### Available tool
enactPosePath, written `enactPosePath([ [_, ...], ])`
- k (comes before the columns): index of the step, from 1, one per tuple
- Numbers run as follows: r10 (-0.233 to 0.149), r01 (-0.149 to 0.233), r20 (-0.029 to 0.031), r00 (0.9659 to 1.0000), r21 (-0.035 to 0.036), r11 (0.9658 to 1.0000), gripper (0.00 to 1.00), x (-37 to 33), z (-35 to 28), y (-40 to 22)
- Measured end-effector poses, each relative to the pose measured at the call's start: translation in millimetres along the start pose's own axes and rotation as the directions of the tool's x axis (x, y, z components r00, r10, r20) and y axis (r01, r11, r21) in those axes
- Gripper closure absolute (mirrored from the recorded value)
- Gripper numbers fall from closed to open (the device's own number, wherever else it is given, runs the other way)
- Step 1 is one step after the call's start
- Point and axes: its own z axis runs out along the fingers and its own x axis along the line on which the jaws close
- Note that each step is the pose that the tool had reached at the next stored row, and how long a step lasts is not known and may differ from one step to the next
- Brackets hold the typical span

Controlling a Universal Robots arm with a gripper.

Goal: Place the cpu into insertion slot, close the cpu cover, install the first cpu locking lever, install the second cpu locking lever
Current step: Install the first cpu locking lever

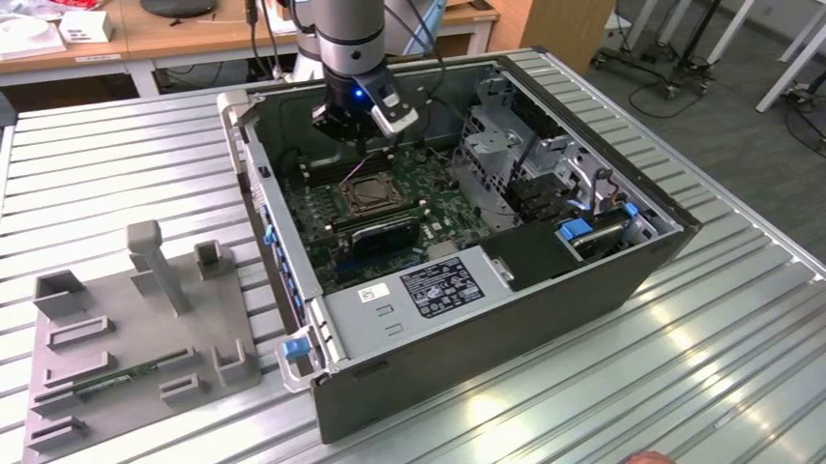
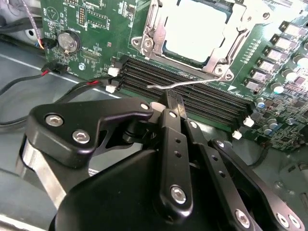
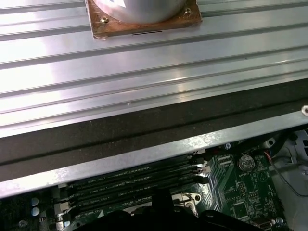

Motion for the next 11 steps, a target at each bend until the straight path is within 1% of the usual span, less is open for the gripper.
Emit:
enactPosePath([
  [3, 0.001, -0.001, 0.0003, 1.0000, -0.0053, 1.0000, 0.89, 1.0, 1.4, -0.6],
  [7, 0.001, -0.001, 0.0038, 1.0000, -0.0166, 0.9999, 0.89, 2.0, 3.2, -1.2],
  [9, 0.001, -0.001, 0.0057, 1.0000, -0.0191, 0.9998, 0.89, 2.4, 4.2, -1.5],
  [11, 0.001, -0.001, 0.0068, 1.0000, -0.0201, 0.9998, 0.89, 2.6, 5.3, -1.8],
])
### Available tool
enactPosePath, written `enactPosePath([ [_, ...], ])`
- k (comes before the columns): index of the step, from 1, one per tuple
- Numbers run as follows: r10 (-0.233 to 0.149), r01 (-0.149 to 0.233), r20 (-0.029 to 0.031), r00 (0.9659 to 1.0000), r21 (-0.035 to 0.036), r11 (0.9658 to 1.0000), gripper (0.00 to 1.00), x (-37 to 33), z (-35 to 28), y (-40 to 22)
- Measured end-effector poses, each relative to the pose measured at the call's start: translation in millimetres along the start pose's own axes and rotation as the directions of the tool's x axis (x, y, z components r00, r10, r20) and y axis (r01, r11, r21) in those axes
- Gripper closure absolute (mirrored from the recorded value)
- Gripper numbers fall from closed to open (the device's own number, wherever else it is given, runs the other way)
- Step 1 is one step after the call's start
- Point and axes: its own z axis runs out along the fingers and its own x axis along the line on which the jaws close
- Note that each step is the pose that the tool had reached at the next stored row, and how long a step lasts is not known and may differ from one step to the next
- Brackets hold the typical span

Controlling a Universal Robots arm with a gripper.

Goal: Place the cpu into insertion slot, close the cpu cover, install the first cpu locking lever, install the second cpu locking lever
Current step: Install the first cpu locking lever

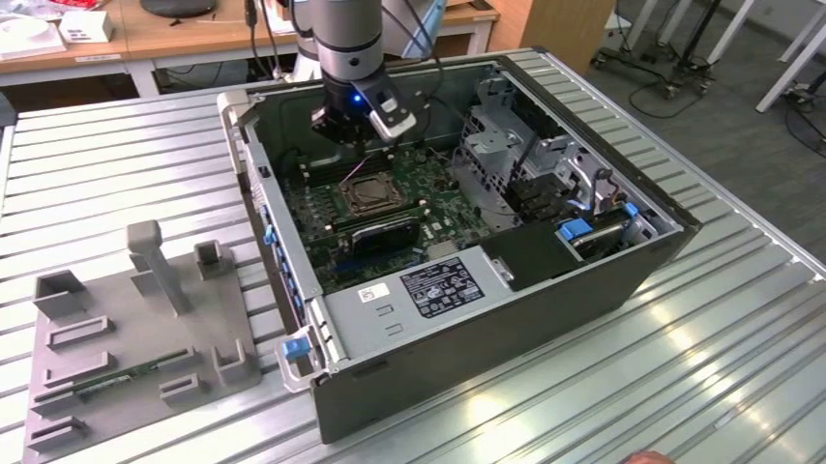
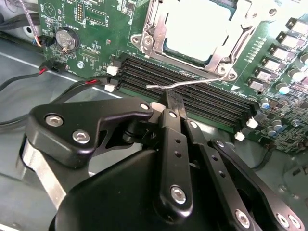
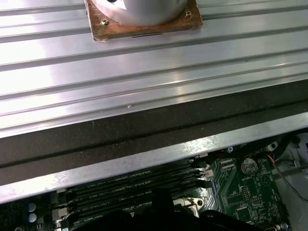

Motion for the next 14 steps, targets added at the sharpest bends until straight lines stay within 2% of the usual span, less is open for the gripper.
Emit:
enactPosePath([
  [14, 0.000, 0.000, 0.0024, 1.0000, -0.0015, 1.0000, 0.89, 1.2, 8.1, -2.2],
])
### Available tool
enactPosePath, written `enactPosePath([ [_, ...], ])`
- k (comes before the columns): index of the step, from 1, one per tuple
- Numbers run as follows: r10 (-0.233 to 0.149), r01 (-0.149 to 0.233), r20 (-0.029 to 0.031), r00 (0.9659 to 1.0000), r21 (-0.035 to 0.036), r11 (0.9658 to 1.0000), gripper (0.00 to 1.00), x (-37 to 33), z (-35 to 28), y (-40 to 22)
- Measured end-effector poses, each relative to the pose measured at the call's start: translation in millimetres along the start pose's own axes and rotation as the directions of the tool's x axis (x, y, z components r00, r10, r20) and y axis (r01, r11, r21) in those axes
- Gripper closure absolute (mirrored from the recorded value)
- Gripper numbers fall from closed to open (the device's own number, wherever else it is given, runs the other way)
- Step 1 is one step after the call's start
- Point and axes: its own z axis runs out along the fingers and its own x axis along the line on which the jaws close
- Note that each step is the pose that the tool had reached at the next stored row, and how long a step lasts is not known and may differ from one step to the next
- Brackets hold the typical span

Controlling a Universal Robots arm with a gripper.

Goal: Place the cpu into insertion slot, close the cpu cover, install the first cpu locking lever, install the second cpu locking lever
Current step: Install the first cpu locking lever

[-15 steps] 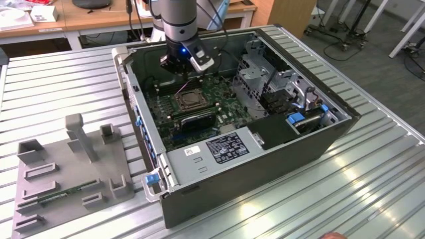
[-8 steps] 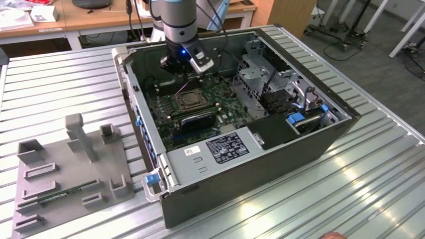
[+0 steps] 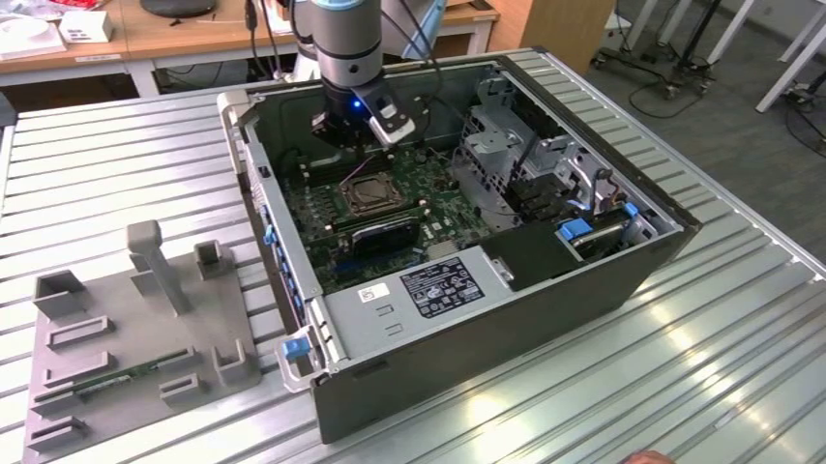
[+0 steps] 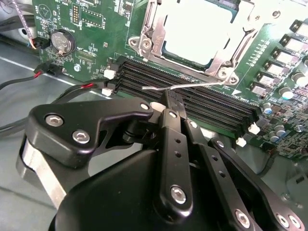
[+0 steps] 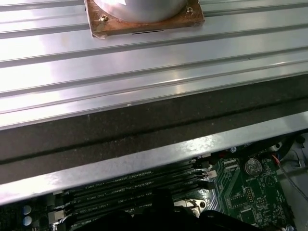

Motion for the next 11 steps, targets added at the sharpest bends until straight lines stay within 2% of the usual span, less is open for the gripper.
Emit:
enactPosePath([
  [11, 0.000, 0.000, 0.0000, 1.0000, 0.0000, 1.0000, 0.89, 0.9, 9.6, -3.3],
])
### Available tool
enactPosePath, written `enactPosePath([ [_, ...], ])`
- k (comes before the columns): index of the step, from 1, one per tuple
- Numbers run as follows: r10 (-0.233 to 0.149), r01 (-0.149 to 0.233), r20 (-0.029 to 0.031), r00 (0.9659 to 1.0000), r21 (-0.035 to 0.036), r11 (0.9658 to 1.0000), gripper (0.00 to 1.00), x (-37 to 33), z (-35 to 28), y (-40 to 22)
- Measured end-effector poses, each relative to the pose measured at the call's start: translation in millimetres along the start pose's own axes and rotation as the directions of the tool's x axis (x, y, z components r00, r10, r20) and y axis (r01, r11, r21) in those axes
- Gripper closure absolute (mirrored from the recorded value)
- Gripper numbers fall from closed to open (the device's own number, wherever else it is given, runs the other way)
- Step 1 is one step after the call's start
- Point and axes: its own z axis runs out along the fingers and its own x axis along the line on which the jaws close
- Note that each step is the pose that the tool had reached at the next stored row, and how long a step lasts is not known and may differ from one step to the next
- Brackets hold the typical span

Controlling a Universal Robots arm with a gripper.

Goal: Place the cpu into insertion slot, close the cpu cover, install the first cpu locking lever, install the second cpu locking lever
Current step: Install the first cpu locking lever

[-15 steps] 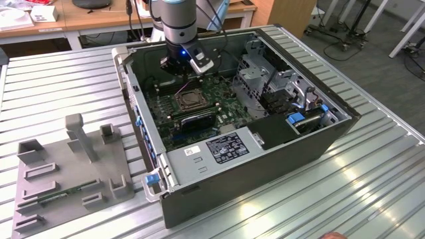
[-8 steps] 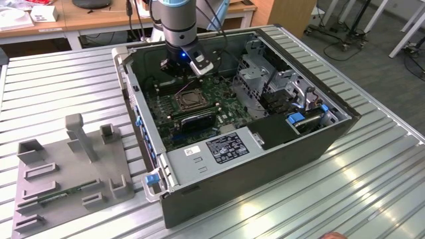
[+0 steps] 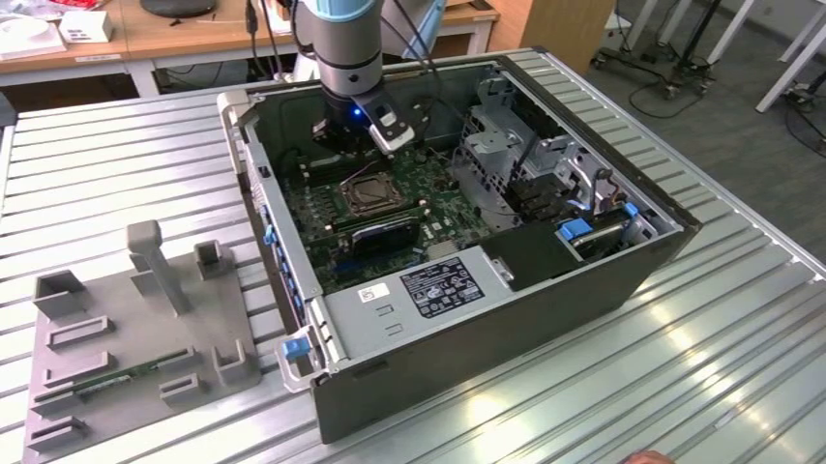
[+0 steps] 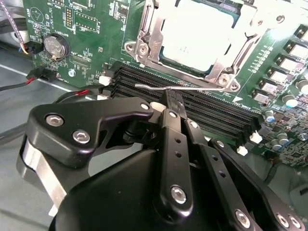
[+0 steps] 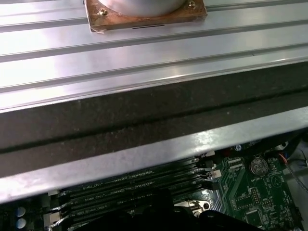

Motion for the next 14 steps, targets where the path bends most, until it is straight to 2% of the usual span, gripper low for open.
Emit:
enactPosePath([
  [7, 0.000, 0.000, 0.0000, 1.0000, 0.0000, 1.0000, 0.89, -0.3, 1.6, -0.5],
  [14, 0.000, 0.000, 0.0001, 1.0000, -0.0001, 1.0000, 0.89, -0.6, 0.4, -0.6],
])
